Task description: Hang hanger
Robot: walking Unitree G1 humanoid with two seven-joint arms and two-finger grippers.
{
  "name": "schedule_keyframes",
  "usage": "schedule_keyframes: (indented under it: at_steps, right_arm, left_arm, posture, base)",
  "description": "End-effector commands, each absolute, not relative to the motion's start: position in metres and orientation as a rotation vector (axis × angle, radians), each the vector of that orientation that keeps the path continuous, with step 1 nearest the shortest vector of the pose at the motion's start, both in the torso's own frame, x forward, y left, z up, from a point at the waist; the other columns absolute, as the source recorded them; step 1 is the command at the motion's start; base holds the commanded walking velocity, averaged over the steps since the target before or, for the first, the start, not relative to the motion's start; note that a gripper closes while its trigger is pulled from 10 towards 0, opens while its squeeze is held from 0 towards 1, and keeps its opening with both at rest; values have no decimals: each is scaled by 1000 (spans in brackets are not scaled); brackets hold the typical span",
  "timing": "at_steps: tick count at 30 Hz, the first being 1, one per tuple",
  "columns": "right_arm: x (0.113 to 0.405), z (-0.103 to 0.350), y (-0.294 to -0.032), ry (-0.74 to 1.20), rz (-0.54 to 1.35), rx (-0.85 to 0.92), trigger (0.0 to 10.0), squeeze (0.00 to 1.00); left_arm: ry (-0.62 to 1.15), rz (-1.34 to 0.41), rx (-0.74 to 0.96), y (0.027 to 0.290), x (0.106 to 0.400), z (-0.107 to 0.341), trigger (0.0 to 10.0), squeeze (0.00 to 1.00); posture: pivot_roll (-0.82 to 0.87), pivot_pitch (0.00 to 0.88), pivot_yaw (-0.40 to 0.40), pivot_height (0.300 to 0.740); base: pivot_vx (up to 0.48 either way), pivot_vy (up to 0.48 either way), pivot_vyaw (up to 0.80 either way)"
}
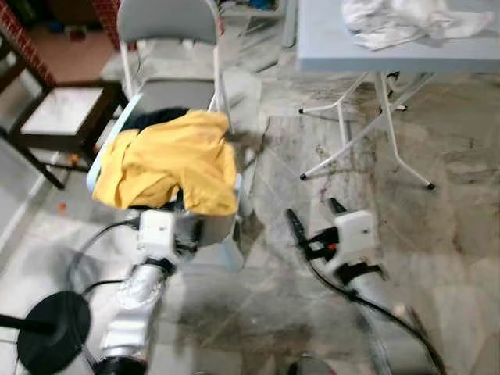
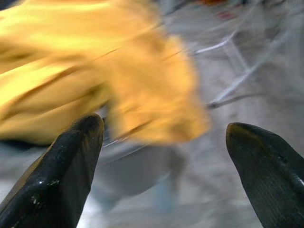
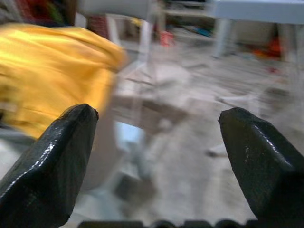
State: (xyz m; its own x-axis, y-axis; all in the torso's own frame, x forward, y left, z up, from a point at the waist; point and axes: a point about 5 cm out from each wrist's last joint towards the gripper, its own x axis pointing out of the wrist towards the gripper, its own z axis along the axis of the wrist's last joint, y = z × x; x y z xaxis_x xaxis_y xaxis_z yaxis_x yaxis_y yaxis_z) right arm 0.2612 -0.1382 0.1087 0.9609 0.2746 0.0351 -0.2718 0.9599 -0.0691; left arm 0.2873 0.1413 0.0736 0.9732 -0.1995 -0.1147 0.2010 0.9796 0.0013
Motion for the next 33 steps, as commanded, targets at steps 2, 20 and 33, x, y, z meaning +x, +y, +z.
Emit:
schedule_keyframes:
  at_steps: [2,20,33]
  right_arm:
    - [261,114,-130,-69,301,-43,10000,0]
    - [261,112,-127,-66,310,-51,10000,0]
    - [262,111,-130,-58,291,-43,10000,0]
  left_arm:
    - [129,-181,28,152,283,71,10000,0]
    - [135,-167,20,153,284,71,10000,0]
    - [141,-177,29,151,283,70,10000,0]
  posture:
    - [-10,201,32,740]
    - [-8,201,33,740]
    - [-10,206,33,740]
  base:
    - [345,0,0]
    - [319,0,308]
    - [293,149,0]
